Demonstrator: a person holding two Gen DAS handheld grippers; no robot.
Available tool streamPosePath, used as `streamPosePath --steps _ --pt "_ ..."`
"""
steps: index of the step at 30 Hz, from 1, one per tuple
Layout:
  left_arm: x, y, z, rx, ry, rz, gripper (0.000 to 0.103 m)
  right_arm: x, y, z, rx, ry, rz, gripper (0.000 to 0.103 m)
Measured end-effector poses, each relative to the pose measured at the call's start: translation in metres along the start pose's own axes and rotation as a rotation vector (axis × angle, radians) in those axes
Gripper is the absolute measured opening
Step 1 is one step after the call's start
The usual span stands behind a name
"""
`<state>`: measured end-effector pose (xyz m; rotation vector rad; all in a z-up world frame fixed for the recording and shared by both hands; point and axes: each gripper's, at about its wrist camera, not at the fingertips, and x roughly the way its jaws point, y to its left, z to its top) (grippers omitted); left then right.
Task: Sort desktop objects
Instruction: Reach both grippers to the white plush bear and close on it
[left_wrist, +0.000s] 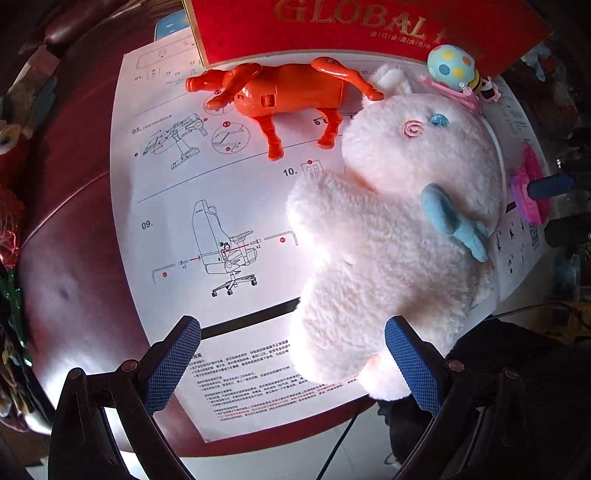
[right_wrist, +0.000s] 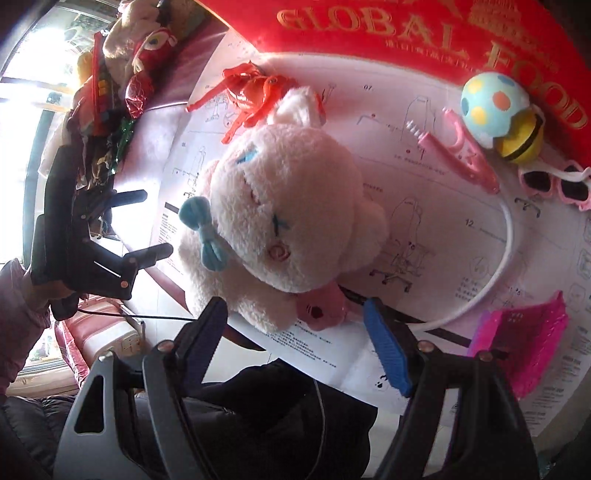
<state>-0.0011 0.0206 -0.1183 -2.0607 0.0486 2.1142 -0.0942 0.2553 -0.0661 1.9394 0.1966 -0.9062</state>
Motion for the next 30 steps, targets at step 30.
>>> streamPosePath --steps 30 --pt "0.005 -0.018 0.024 -0.037 -0.009 -0.264 0.1 0.007 -0.023 0.039 0.066 0.008 0.054 0.077"
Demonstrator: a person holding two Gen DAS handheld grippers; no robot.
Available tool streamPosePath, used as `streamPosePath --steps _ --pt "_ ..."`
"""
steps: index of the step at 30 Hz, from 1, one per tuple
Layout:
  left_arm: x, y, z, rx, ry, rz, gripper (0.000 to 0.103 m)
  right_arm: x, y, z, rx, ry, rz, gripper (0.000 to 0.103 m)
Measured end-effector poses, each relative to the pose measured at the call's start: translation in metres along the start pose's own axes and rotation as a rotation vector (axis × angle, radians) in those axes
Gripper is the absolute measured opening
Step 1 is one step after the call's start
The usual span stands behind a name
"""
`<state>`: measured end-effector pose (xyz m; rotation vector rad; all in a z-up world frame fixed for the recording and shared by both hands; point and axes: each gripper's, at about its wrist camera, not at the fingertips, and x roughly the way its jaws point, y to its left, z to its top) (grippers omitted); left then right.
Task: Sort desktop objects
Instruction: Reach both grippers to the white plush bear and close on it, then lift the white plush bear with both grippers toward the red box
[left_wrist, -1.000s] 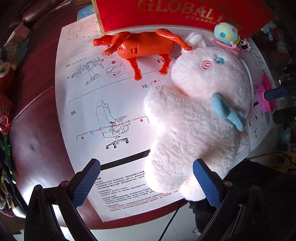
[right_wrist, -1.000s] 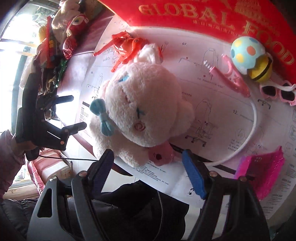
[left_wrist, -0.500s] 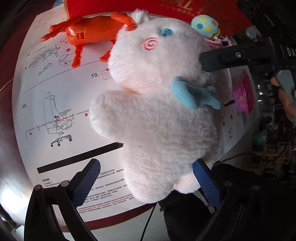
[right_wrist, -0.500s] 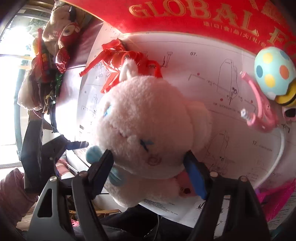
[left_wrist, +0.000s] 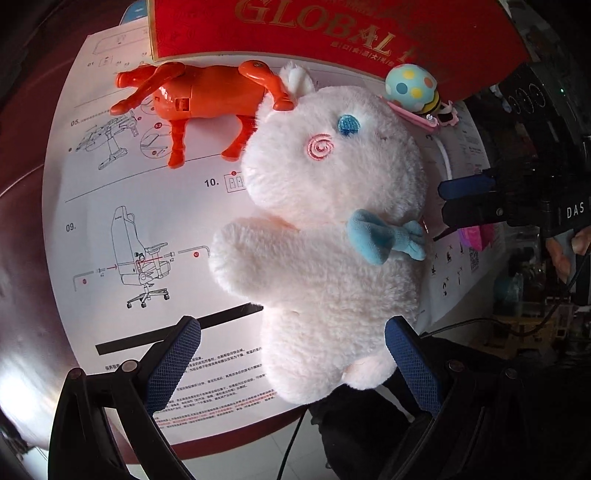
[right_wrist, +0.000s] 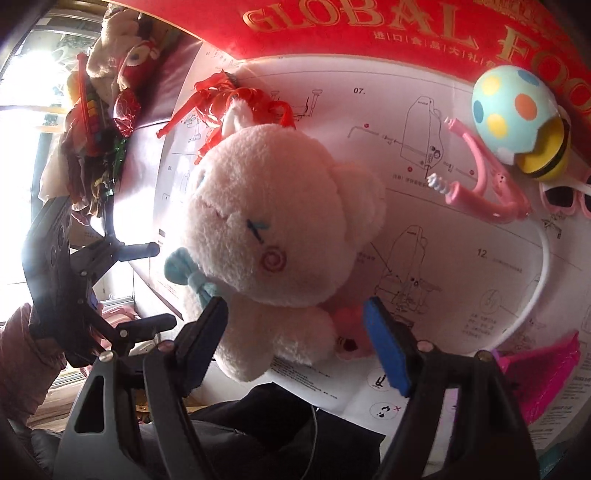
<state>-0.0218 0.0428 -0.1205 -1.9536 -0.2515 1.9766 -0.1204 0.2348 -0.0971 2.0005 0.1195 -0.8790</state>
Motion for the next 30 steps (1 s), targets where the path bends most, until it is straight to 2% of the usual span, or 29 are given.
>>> streamPosePath --steps 3,5,6,10,18,24,30 --pt "0.011 -0.005 0.006 0.007 0.011 -0.017 0.1 0.006 0.003 0.001 0.014 0.001 0.023 0.085" --pt "0.021 -0.012 0.008 0.018 0.028 -0.03 0.1 0.008 0.005 0.003 0.018 -0.002 0.037 0.099" --pt "0.025 -0.017 0.007 0.032 0.037 -0.028 0.1 0.009 0.005 0.005 0.02 -0.001 0.043 0.101" --pt "0.04 -0.031 0.003 0.065 0.066 -0.022 0.1 0.014 0.006 0.015 0.027 0.004 0.024 0.102" --pt "0.054 -0.031 0.007 0.006 0.063 -0.033 0.103 0.036 0.014 0.031 -0.007 0.049 0.009 0.103" --pt "0.055 -0.028 0.007 0.005 0.047 -0.04 0.103 0.044 0.016 0.034 -0.035 0.059 0.011 0.103" --pt "0.058 -0.012 -0.001 -0.071 0.009 -0.12 0.103 0.049 0.021 0.036 -0.079 0.054 0.001 0.103"
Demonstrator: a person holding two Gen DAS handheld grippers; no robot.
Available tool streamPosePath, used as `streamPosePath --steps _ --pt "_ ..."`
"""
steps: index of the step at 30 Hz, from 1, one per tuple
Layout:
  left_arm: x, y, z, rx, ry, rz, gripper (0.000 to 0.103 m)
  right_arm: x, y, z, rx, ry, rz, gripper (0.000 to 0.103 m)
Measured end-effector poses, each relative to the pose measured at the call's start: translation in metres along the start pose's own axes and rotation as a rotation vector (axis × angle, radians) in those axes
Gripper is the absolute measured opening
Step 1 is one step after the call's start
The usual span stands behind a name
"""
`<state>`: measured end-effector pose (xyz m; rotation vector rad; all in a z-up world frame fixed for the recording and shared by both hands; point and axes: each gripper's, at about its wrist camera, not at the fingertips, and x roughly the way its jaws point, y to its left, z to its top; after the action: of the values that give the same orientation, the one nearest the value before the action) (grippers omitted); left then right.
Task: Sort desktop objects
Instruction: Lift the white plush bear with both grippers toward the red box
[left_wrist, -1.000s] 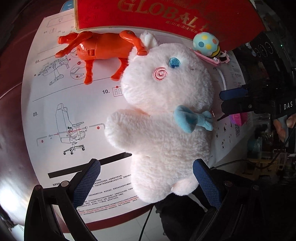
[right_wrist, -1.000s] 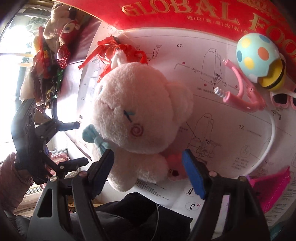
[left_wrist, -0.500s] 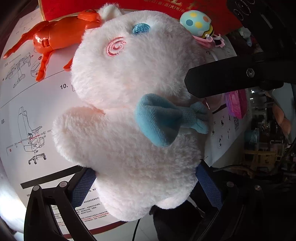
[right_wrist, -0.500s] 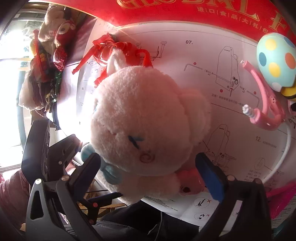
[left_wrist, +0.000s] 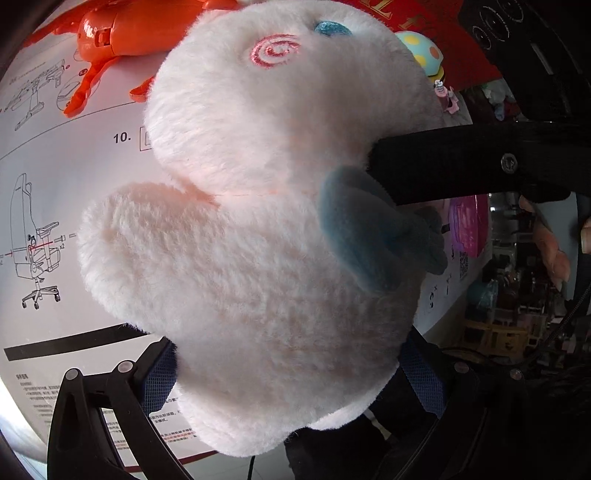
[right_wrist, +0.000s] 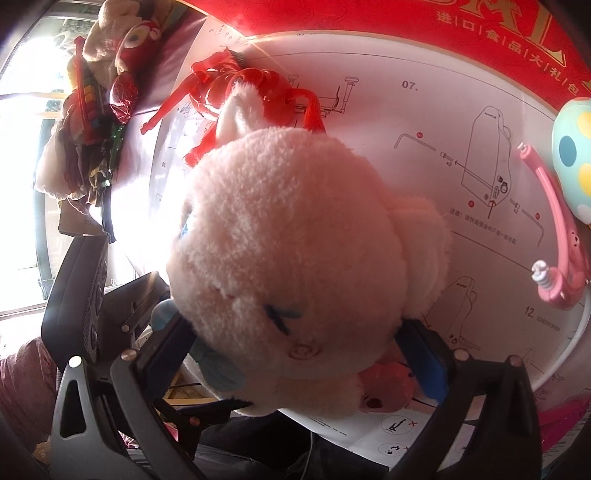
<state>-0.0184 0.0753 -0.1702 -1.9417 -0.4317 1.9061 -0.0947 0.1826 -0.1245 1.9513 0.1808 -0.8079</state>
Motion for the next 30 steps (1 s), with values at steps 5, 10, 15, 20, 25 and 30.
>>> streamPosePath --steps 5,10,15,20,25,30 --pt "0.0 -0.001 -0.002 -0.031 -0.029 0.022 0.103 0.006 0.007 0.001 -0.041 0.008 -0.039 0.101" --pt "-0.004 -0.003 -0.004 -0.072 -0.04 0.051 0.101 0.002 0.011 0.005 -0.049 0.015 -0.058 0.091" --pt "-0.013 -0.001 -0.003 -0.133 -0.052 0.002 0.093 -0.009 0.013 0.003 -0.068 -0.007 -0.065 0.08" --pt "-0.027 -0.011 -0.001 -0.137 -0.076 -0.015 0.092 -0.028 0.014 -0.001 -0.074 -0.036 -0.046 0.076" --pt "-0.055 -0.027 0.001 -0.105 -0.114 -0.006 0.092 -0.052 0.018 -0.005 -0.068 -0.071 -0.026 0.073" --pt "-0.073 -0.042 0.004 -0.035 -0.145 0.034 0.092 -0.078 0.027 -0.014 -0.081 -0.108 -0.012 0.07"
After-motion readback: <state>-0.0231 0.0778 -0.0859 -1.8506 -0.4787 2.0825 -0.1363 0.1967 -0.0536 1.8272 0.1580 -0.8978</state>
